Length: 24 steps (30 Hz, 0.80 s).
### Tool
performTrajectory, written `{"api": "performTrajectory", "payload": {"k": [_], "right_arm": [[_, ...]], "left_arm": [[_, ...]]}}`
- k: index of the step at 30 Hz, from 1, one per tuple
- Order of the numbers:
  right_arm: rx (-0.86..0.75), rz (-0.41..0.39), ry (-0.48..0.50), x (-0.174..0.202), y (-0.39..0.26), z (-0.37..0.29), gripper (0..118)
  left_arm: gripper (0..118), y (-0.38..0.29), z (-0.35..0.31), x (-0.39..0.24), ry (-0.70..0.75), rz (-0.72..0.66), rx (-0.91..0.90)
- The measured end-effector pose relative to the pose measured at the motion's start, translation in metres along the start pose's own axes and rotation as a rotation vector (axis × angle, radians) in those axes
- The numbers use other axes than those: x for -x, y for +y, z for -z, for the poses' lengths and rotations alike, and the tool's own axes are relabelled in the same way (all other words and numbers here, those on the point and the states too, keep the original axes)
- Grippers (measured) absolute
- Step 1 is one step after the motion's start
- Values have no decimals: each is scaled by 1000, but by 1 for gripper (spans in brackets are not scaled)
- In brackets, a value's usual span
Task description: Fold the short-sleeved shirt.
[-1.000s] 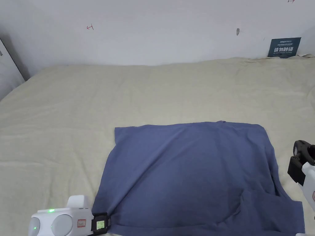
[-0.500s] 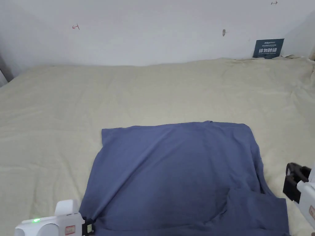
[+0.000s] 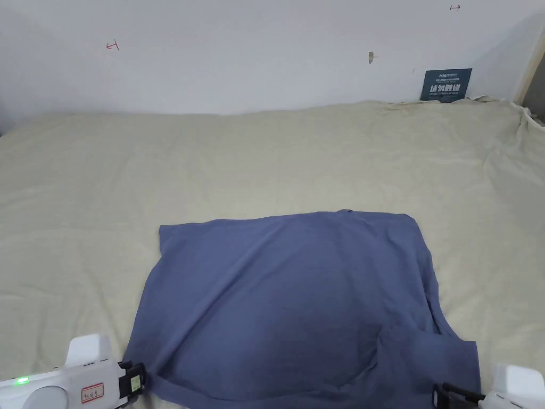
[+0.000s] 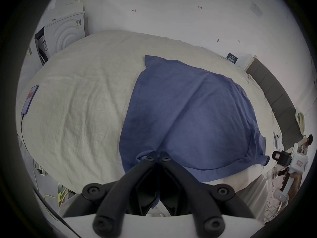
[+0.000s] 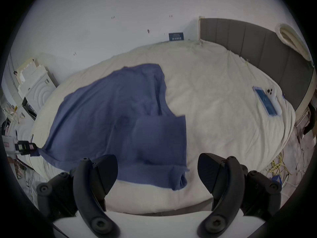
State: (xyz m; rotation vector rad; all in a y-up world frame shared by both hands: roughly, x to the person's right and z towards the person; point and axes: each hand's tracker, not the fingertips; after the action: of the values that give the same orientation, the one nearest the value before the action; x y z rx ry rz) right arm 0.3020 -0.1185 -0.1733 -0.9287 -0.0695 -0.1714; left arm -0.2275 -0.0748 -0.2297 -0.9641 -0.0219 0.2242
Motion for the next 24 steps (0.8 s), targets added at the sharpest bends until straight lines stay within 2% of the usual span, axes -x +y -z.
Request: {"api": "performTrajectory", "payload": {"k": [4,5,6,7,8,9,10,13,24], "right_arm": [[70,-18,-26,2,-10,16,97],[81,-27,-25,2,-11,19,95],[86,-33,-20,3,-12,20,88],[85,-36,-17,3,-13,21,72],[87,-43,-16,4,-14,22,42],[87,-48,-19,5,-14,21,18],[79,-56,-16,5,-14,20,7],[37,-38,6,4,-13,10,6],[-124,-96,53,16,39,-31,6]], "left_arm": [[0,0,-2,-2,0,1,-2],[0,0,-1,-1,1,1,-2],[0,0,-1,-1,0,0,-1],[0,-1,-1,0,1,-1,0],[0,-1,-1,0,2,-1,-1],[0,-1,-1,0,2,-1,1],[0,-1,-1,0,4,-1,1],[0,-2,-1,2,8,-3,2],[0,21,-4,16,8,-56,-66]]}}
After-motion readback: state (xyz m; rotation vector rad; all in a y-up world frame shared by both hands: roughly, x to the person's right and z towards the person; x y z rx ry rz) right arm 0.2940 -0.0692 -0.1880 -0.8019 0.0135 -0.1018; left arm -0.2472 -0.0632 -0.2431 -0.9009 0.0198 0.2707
